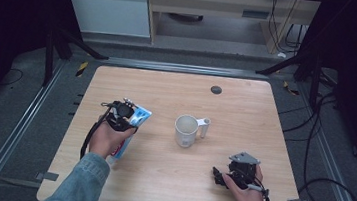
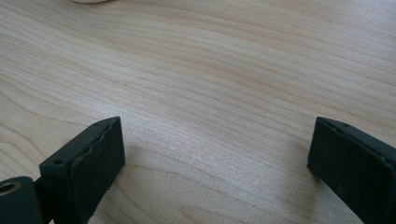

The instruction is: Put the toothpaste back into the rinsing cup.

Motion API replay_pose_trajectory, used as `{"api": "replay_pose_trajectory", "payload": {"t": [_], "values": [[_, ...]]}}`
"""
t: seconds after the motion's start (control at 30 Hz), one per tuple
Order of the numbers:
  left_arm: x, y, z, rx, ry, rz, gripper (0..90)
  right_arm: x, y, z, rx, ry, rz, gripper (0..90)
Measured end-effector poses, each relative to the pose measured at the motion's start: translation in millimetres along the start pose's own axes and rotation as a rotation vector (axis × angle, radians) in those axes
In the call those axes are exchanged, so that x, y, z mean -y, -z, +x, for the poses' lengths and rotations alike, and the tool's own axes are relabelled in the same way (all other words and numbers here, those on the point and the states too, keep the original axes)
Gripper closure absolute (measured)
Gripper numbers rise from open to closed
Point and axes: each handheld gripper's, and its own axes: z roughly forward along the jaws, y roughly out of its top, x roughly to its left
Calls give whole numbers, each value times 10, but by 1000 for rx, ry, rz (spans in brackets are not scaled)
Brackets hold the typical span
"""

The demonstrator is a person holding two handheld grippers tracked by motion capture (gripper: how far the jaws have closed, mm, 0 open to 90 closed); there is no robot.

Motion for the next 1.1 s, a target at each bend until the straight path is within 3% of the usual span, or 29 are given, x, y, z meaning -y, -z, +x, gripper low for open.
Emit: {"api": "replay_pose_trajectory", "payload": {"t": [0.33,0.5,0.53,0.63,0.83,1.1], "values": [[11,124,-51,-6,-1,-78,717,0,1,-3,-1,1,-1,40],[-27,199,-128,12,18,-185,717,6,12,-30,-24,-20,-10,40],[-27,199,-128,12,18,-185,717,6,12,-30,-24,-20,-10,40],[-52,221,-211,33,14,-240,717,2,2,0,1,6,2,40],[-98,260,-348,62,-4,-306,716,2,2,1,1,6,3,40],[-158,306,-430,43,2,-383,717,3,3,4,1,7,2,42]]}}
